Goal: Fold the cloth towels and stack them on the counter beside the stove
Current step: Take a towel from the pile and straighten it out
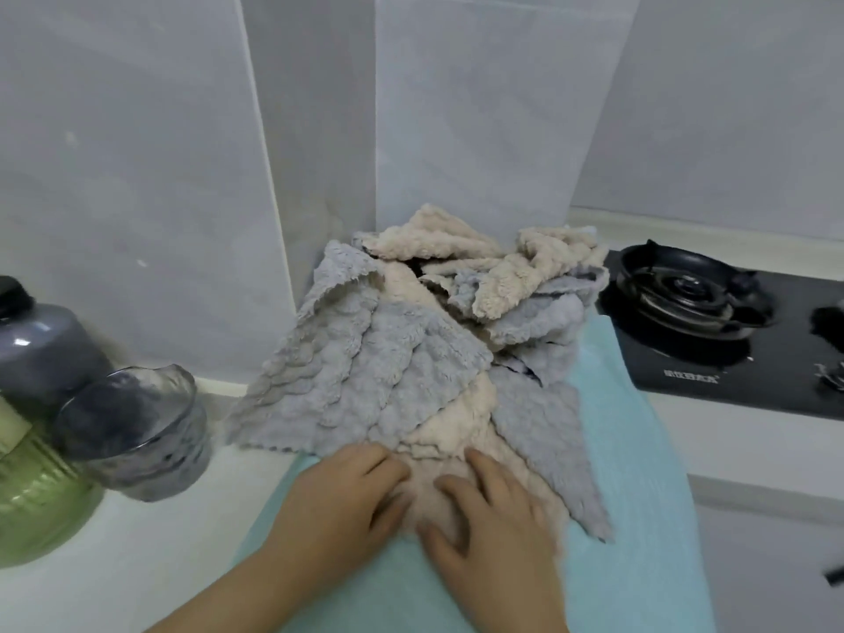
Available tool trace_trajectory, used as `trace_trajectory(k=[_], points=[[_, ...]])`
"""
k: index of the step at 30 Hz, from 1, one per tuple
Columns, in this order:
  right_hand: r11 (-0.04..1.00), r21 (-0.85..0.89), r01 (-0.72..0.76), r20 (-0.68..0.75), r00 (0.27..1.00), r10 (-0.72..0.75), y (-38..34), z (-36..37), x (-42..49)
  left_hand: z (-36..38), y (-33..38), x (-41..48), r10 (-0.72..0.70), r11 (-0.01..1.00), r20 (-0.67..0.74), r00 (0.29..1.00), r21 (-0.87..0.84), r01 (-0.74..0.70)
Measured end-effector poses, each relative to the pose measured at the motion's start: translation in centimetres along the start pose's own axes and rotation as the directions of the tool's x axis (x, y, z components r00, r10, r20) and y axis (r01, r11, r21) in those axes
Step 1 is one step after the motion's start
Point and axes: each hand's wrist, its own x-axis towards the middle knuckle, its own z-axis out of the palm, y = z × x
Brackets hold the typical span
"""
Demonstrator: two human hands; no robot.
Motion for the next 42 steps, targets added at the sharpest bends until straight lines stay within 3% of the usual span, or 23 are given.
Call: trace_trajectory(k=[5,8,11,14,16,22,27,29,32,35,37,40,42], points=[[0.999,-0.033,0.025,-0.155,0.987,-0.029,0.1,0.3,-0.2,0.3,-0.5,0.0,0.046,0.994,-0.069,0.997,0.107,-0.039],[0.999,-0.015,0.038,-0.117,0.992,-0.040,0.1,0.1,-0.8,0.4,-0.6,0.2,0.088,0.985,-0.105,0.991,0.155,-0.071],[0.999,-0.002,0.035,-0.097,0.995,-0.035,-0.3,-0.6,-1.4,-0.3,-0.4,0.3,0.041,0.995,0.031,0.999,0.085,-0.043],[0.999,-0.043,0.030,-0.018,0.999,-0.030,-0.5,-0.7,-1.8,-1.5,-1.7,0.4,0.141,0.990,0.225,0.964,-0.033,-0.137],[0.999,-0.019,0.030,-0.042,0.999,-0.030,-0.5,-0.7,-1.8,-2.4,-2.4,0.7,0.203,0.976,0.242,0.949,-0.129,-0.176],[0.998,-0.028,0.053,-0.114,0.992,-0.056,-0.6,-0.4,-1.5,-2.0,-2.0,1.3,0.169,0.985,0.107,0.980,0.000,-0.170],[0.989,-0.144,0.019,-0.125,0.991,-0.037,-1.7,-1.0,-0.3,-1.8,-1.8,1.6,0.089,0.992,-0.063,0.994,-0.081,-0.094],[0.997,-0.069,-0.021,-0.250,0.968,0.004,-2.0,-1.6,0.6,-2.1,-1.7,1.9,0.069,0.981,-0.126,0.990,-0.172,-0.091],[0.999,-0.031,0.030,-0.483,0.875,-0.041,-2.1,-1.7,1.2,-2.7,-1.4,1.9,0.067,0.944,-0.188,0.980,-0.307,-0.123],[0.973,0.209,0.095,-0.585,0.810,0.047,-2.2,-1.6,0.7,-3.3,-1.1,1.8,0.036,0.878,-0.259,0.965,-0.454,-0.155],[0.903,0.413,0.118,-0.619,0.764,0.184,-1.9,-2.1,0.4,-3.3,-1.3,1.8,0.030,0.839,-0.228,0.973,-0.524,-0.148],[0.808,0.566,0.166,-0.672,0.660,0.335,-1.6,-3.2,0.0,-2.3,-1.9,1.8,0.174,0.946,-0.118,0.978,-0.256,-0.199],[0.699,0.681,0.218,-0.650,0.621,0.439,-1.8,-4.0,-0.5,-1.6,-1.9,1.7,0.197,0.969,-0.109,0.974,-0.127,-0.211]])
